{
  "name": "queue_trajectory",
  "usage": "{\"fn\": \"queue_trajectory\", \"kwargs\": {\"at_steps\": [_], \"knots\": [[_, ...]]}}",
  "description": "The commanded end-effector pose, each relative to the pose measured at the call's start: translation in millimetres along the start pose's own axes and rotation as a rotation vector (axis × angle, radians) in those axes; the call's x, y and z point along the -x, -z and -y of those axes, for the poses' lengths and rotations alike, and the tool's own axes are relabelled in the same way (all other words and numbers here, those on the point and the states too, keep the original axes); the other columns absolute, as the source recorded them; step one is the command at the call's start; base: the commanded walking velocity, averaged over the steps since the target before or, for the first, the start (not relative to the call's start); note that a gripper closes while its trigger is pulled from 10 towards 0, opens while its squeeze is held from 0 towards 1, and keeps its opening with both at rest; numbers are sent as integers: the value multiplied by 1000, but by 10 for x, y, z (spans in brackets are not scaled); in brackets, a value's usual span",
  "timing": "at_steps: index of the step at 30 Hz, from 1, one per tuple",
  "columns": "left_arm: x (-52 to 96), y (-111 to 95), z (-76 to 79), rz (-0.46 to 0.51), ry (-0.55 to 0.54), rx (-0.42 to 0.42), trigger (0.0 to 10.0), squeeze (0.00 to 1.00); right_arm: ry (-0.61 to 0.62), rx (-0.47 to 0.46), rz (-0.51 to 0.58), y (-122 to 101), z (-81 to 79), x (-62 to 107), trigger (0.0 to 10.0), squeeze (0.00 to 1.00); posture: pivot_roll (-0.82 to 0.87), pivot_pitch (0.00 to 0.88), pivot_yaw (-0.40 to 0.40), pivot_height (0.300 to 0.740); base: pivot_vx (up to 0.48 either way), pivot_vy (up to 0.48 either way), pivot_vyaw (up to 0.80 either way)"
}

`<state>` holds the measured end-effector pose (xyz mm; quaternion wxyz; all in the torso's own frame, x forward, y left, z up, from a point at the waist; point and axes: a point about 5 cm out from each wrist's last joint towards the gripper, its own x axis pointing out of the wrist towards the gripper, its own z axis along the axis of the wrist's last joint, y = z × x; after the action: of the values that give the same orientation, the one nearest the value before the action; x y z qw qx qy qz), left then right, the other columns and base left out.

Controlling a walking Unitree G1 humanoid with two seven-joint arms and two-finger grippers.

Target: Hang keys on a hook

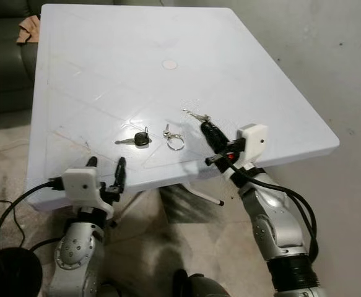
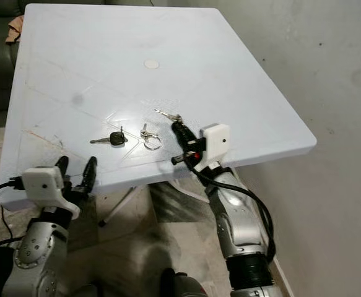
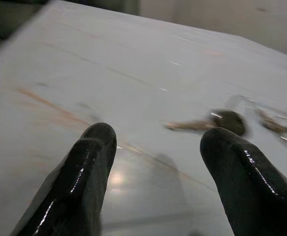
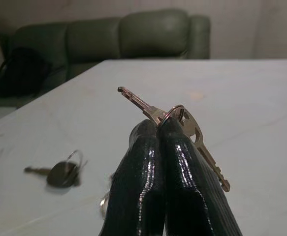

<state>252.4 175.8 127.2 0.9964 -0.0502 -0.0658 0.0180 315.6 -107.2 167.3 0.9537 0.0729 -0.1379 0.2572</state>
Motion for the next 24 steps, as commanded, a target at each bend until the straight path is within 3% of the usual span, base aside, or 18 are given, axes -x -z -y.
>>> {"fn": "queue_trajectory", "kwargs": {"at_steps": [1,11,15,24], "knots": [[-5,19,-84,-4,-42,13,10000,0,55,26,-4,28,105,76,10000,0,23,92,-84,740,0,0,0],[-66,14,-220,5,-100,24,10000,0,106,47,-17,78,182,113,10000,0,18,67,-67,740,0,0,0],[-193,-35,-348,22,-123,20,10000,0,167,60,-10,84,278,120,10000,0,-14,21,-25,740,0,0,0],[-326,-36,-273,15,-68,33,10000,0,238,65,-8,79,334,168,10000,0,-51,14,9,740,0,0,0]]}}
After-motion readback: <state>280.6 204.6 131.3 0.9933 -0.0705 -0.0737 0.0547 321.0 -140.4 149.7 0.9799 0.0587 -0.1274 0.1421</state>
